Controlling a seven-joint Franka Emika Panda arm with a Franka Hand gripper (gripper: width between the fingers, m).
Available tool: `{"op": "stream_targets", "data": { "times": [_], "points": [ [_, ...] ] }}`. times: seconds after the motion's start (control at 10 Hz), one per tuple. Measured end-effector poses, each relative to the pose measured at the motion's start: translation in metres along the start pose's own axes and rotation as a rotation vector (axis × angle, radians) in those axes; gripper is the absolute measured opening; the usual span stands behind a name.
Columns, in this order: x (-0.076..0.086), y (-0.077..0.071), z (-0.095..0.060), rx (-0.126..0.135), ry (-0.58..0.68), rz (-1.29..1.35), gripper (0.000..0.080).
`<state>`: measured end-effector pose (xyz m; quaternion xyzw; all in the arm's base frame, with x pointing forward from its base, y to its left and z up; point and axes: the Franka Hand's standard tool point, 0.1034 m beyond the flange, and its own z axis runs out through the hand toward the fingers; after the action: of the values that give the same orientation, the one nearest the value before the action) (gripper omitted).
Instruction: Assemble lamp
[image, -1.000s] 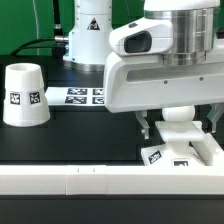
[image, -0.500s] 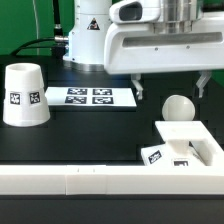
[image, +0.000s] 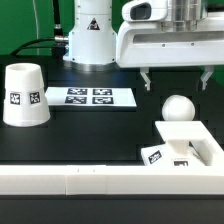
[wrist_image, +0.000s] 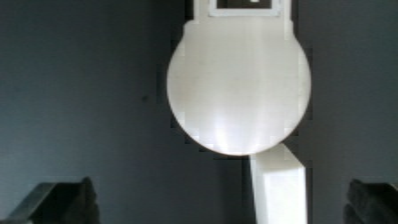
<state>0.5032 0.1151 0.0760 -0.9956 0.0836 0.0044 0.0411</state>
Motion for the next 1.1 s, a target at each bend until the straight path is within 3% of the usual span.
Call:
{"op": "stream_targets", "data": {
  "times": [0.2, 0.6, 1.1],
  "points": [
    [-0.002, 0.001, 0.001, -0.001, -0.017, -0.017, 0.0699],
    [0.003, -0.008, 0.005, 0.011, -0.225, -0.108, 0.0699],
    [-0.012, -0.008, 0.012, -0.028, -0.594, -0.082, 0.0699]
  ]
}}
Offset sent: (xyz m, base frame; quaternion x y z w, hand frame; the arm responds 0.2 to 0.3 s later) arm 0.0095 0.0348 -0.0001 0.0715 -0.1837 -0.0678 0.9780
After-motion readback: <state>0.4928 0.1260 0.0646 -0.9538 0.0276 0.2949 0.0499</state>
